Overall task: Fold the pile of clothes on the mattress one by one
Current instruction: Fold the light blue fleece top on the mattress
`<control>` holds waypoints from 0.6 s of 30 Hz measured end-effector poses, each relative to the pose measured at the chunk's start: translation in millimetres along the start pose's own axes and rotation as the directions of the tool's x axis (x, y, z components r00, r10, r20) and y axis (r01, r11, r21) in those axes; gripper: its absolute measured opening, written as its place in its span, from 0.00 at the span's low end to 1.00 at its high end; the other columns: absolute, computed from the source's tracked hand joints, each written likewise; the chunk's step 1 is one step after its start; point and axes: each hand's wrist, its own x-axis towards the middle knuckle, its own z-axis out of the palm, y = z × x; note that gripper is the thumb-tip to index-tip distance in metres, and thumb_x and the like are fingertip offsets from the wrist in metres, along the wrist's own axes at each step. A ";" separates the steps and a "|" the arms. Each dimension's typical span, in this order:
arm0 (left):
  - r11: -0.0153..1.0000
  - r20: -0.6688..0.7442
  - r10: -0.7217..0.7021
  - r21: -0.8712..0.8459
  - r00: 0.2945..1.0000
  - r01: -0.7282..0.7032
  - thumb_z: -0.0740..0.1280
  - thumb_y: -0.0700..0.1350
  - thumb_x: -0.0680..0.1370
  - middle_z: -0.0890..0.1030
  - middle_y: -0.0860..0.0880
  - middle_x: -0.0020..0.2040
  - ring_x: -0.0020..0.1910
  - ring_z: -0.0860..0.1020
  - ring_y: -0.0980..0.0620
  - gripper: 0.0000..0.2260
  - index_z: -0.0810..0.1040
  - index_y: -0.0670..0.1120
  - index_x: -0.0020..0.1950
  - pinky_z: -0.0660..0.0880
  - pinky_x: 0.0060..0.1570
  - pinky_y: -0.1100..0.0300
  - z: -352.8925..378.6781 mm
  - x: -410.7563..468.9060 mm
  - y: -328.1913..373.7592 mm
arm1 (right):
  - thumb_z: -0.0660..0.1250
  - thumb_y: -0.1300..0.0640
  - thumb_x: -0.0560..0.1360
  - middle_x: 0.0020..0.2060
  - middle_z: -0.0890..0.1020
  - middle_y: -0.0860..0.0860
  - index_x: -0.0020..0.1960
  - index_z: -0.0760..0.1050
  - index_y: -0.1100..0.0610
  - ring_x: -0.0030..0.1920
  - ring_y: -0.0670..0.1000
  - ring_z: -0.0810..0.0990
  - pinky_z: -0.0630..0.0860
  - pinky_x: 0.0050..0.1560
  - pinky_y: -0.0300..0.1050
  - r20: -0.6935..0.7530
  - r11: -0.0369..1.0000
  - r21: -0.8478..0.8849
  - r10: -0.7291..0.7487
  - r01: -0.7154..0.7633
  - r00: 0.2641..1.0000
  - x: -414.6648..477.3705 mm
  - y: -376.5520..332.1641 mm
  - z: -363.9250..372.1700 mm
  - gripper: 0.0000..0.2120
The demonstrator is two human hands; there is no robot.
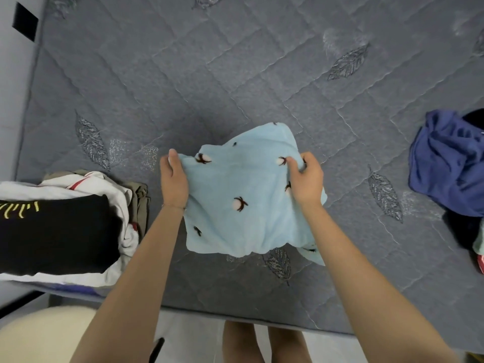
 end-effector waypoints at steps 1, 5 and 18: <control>1.000 0.047 -0.028 -0.001 0.998 0.028 0.51 0.52 0.84 0.69 0.59 0.46 0.42 0.70 0.74 0.09 0.66 0.56 0.47 0.67 0.49 0.76 -2.9 -1.0 -3.4 | 0.69 0.51 0.76 0.38 0.73 0.44 0.41 0.69 0.54 0.42 0.45 0.71 0.67 0.45 0.41 0.042 0.998 -0.061 0.005 -0.002 0.999 1.0 5.7 1.3 0.11; 0.992 0.243 -0.087 -0.070 0.966 0.107 0.58 0.56 0.82 0.72 0.54 0.62 0.59 0.73 0.59 0.16 0.63 0.54 0.67 0.72 0.60 0.60 -23.5 -13.9 -33.6 | 0.69 0.33 0.69 0.68 0.69 0.51 0.72 0.64 0.54 0.71 0.53 0.64 0.59 0.73 0.53 0.225 0.938 -0.331 0.182 -0.100 0.957 4.4 24.9 -9.6 0.39; 0.917 0.527 -0.287 -0.090 0.800 0.388 0.62 0.64 0.74 0.78 0.57 0.62 0.59 0.77 0.59 0.28 0.69 0.55 0.71 0.74 0.59 0.59 -33.0 -55.3 -73.4 | 0.71 0.39 0.71 0.56 0.82 0.46 0.68 0.72 0.47 0.53 0.48 0.82 0.77 0.48 0.42 0.680 0.871 -0.083 0.405 -0.484 0.611 -30.8 11.0 -29.4 0.28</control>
